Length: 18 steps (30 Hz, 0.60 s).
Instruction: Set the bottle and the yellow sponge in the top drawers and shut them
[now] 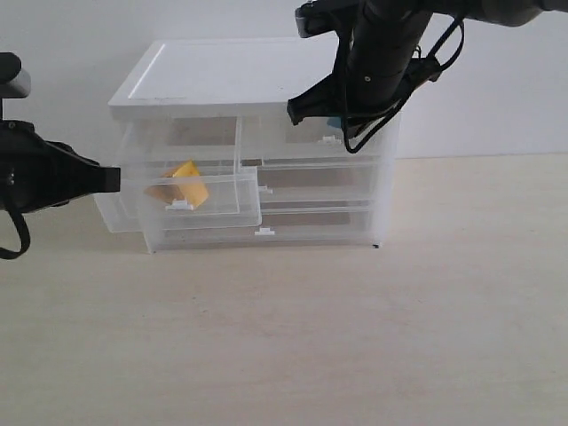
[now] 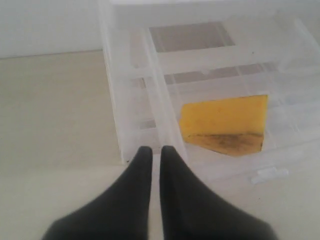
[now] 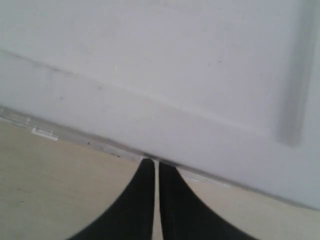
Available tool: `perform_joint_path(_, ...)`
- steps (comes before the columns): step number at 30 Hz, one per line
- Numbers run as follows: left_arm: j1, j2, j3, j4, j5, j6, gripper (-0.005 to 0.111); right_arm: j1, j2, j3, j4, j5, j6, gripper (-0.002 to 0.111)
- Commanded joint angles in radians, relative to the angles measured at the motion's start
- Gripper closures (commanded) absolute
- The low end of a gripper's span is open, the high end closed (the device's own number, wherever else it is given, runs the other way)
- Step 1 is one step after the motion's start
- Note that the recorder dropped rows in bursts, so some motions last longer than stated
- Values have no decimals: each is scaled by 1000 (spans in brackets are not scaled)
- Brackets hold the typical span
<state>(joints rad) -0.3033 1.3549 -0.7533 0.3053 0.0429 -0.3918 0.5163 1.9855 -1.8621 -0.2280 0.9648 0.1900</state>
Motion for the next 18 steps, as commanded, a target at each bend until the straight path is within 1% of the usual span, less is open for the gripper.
perform_joint_path(1, -35, 12, 58, -34, 18, -10, 103, -9, -1, 2, 1, -48, -26, 108)
perform_joint_path(4, -47, 12, 69, -16, 10, -3, 103, -9, 4, 2, 5, -59, -44, 108)
perform_joint_path(9, -36, -18, 42, -4, 1, -3, 103, -9, 14, 2, 5, -59, -55, 108)
perform_joint_path(13, -29, -81, 28, -1, -21, -3, 103, -9, 39, 2, 16, -63, -63, 108)
perform_joint_path(17, -36, -175, 28, -3, 71, -5, 103, -9, 49, 2, 16, -81, -68, 108)
perform_joint_path(18, -36, -193, 31, -3, 71, -5, 103, -9, 49, 2, 16, -87, -68, 108)
